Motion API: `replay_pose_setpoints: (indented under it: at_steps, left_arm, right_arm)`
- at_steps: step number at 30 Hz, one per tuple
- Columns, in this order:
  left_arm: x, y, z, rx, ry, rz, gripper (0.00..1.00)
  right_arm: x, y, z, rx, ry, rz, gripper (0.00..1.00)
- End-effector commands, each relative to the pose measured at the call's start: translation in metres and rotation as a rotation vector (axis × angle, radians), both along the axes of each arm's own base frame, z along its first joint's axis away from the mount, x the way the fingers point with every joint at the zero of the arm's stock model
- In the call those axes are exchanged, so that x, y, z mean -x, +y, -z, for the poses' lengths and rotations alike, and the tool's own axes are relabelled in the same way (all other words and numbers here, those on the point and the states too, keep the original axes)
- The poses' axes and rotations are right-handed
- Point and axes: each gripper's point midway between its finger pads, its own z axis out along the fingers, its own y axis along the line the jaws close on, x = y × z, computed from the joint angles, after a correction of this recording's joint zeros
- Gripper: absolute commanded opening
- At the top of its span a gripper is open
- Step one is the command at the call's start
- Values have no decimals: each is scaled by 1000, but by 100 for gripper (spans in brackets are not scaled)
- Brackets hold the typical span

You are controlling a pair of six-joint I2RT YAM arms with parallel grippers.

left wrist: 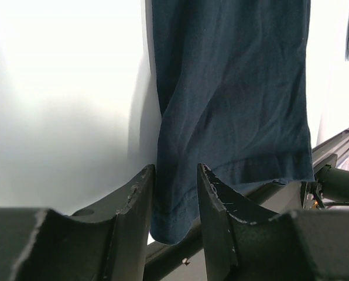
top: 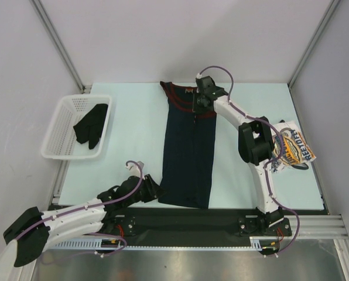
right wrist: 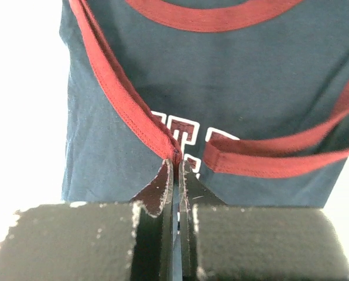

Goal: Fold and stack the tank tops

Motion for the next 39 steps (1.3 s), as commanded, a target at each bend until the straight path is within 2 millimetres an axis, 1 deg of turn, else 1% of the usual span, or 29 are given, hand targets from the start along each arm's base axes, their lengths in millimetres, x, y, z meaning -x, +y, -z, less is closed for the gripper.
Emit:
replay_pose_setpoints:
  at_steps: [1, 3, 9, 12, 15, 17, 19, 21, 22, 24, 25, 27, 31, 33, 34, 36, 37, 38, 39]
  left_arm:
    - [37, 50, 68, -211, 140, 5, 42]
    - [37, 49, 68, -211, 143, 5, 42]
    - [38, 49, 69, -208, 149, 8, 43]
    - [40, 50, 71, -210, 155, 11, 43]
    - [42, 51, 73, -213, 163, 15, 43]
    - [43, 51, 74, -215, 167, 14, 43]
    - [43, 51, 74, -218, 169, 14, 43]
    - [44, 50, 74, -214, 169, 17, 43]
    - [44, 50, 74, -213, 169, 16, 43]
    - [44, 51, 74, -215, 170, 17, 44]
    - [44, 50, 74, -214, 171, 18, 45]
    - [46, 52, 76, -220, 181, 21, 45]
    - [53, 53, 80, -224, 203, 30, 45]
    - [52, 47, 77, -196, 193, 33, 44]
    - [53, 48, 77, -195, 194, 35, 43]
    - [54, 46, 76, -184, 194, 34, 35]
    - [55, 46, 77, -185, 195, 38, 29]
    - [55, 45, 75, -179, 191, 39, 17]
    - [55, 44, 74, -173, 191, 41, 10]
  right_arm:
    - [-6, -17, -28, 6, -54, 63, 0]
    - [-7, -24, -27, 4, -46, 88, 0]
    - [-8, -43, -11, 13, -3, 136, 0]
    - [-10, -51, -4, 16, 9, 155, 0]
    - [-11, -53, 0, 12, 14, 160, 0]
    - [-11, -58, 7, 22, 27, 169, 0]
    - [-11, -63, 9, 35, 37, 189, 0]
    - [-5, -66, 14, 43, 53, 195, 0]
    - [-3, -64, 15, 37, 54, 191, 0]
    - [-4, -61, 14, 13, 36, 186, 0]
    - [-1, -61, 20, 13, 49, 183, 0]
    - [0, -60, 26, 15, 62, 181, 0]
    - [-1, -60, 28, 10, 69, 183, 0]
    - [-1, -61, 25, 9, 65, 186, 0]
    - [-2, -61, 22, 4, 60, 184, 0]
    - [-3, -61, 16, 1, 50, 186, 0]
    - [-4, -61, 13, 0, 45, 187, 0]
    - [-5, -62, 6, -4, 34, 190, 0]
    - [-5, -62, 2, -6, 26, 189, 0]
